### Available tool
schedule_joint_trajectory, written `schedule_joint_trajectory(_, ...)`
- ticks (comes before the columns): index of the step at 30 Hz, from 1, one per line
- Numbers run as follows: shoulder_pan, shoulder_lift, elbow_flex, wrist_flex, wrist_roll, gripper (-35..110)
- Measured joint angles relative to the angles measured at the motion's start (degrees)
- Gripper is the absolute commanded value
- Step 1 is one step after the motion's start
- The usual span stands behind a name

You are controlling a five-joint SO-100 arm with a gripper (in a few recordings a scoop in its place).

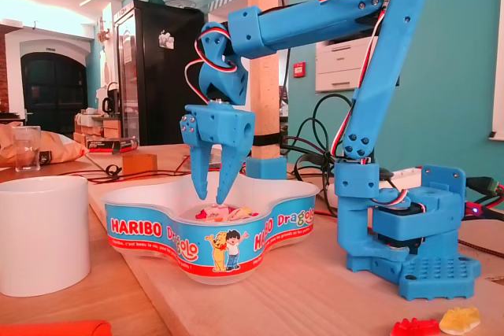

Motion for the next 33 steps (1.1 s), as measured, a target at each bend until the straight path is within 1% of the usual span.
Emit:
schedule_joint_trajectory(6,0.3,0.3,1.8,-0.2,-0.2,12)
schedule_joint_trajectory(11,0.3,0.2,2.4,-0.3,-2.5,12)
schedule_joint_trajectory(15,0.7,0.3,4.0,-3.4,-4.0,12)
schedule_joint_trajectory(20,4.6,0.2,5.4,-6.1,-6.0,12)
schedule_joint_trajectory(30,6.1,0.3,6.4,-5.8,-5.9,12)
schedule_joint_trajectory(33,6.2,2.6,7.4,-5.6,-6.1,12)
